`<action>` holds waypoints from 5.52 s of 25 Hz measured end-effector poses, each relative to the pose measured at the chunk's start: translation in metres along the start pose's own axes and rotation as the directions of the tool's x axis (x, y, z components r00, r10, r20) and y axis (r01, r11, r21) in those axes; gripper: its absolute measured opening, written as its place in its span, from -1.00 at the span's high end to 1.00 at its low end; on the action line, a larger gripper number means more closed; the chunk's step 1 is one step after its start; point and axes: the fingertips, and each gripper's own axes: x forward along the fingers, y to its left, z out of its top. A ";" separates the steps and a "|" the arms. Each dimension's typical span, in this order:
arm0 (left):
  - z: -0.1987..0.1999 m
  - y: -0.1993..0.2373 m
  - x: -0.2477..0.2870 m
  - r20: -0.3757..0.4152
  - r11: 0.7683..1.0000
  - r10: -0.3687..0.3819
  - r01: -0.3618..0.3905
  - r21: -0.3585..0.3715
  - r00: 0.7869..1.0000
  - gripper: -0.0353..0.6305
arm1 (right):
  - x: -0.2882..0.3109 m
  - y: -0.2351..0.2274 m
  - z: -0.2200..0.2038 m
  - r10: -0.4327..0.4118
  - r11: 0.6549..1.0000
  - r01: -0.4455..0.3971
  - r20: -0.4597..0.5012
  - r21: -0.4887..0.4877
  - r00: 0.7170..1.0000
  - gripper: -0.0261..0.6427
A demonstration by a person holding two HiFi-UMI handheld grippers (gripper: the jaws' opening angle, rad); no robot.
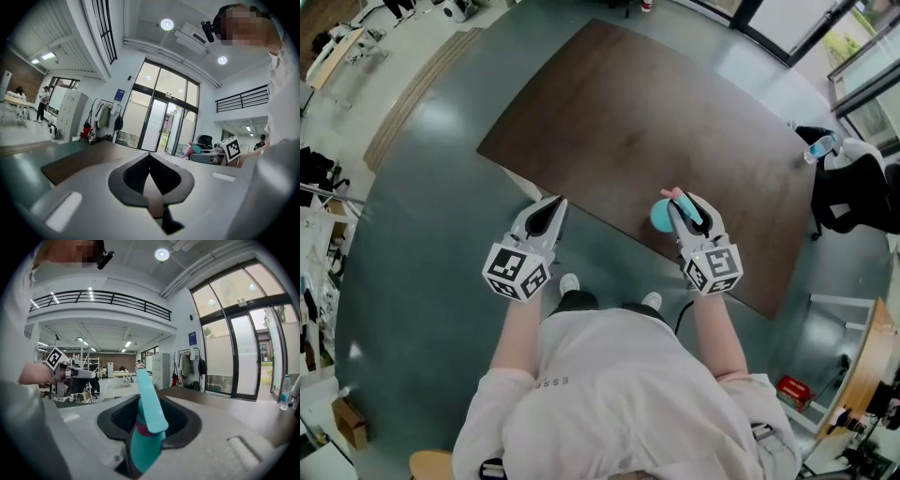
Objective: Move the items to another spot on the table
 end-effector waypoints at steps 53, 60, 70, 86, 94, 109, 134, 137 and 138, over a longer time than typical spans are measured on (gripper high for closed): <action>0.077 0.456 0.063 -0.089 0.979 -0.203 0.204 -0.003 0.975 0.87 | 0.503 0.131 0.015 -0.088 0.996 0.090 -0.077 0.025 0.993 0.56; 0.072 0.462 0.066 -0.127 0.958 -0.285 0.285 -0.013 0.950 0.87 | 0.501 0.137 0.009 -0.189 0.981 0.192 -0.079 0.028 0.979 0.44; 0.108 0.433 0.081 -0.114 0.915 -0.401 0.404 0.005 0.909 0.87 | 0.446 0.124 0.051 -0.351 0.929 0.354 -0.048 0.107 0.935 0.21; 0.068 0.236 0.077 -0.095 0.869 -0.491 0.494 0.009 0.866 0.87 | 0.208 0.081 0.042 -0.549 0.823 0.534 0.033 0.192 0.835 0.94; 0.035 0.108 0.039 -0.027 0.910 -0.413 0.414 0.017 0.910 0.87 | 0.066 0.077 0.016 -0.484 0.870 0.474 0.049 0.137 0.874 0.94; -0.007 -0.067 -0.035 -0.024 0.862 -0.502 0.502 0.065 0.865 0.87 | -0.101 0.133 -0.015 -0.442 0.897 0.440 0.043 0.033 0.896 0.95; -0.028 -0.120 -0.085 -0.044 0.851 -0.506 0.507 0.134 0.861 0.87 | -0.151 0.156 -0.025 -0.428 0.901 0.417 0.096 0.115 0.898 0.95; -0.026 -0.120 -0.086 -0.043 0.848 -0.511 0.512 0.137 0.858 0.87 | -0.149 0.157 -0.023 -0.422 0.905 0.412 0.103 0.107 0.901 0.95; -0.025 -0.119 -0.086 -0.042 0.849 -0.511 0.511 0.137 0.859 0.87 | -0.148 0.157 -0.022 -0.421 0.906 0.411 0.107 0.103 0.901 0.95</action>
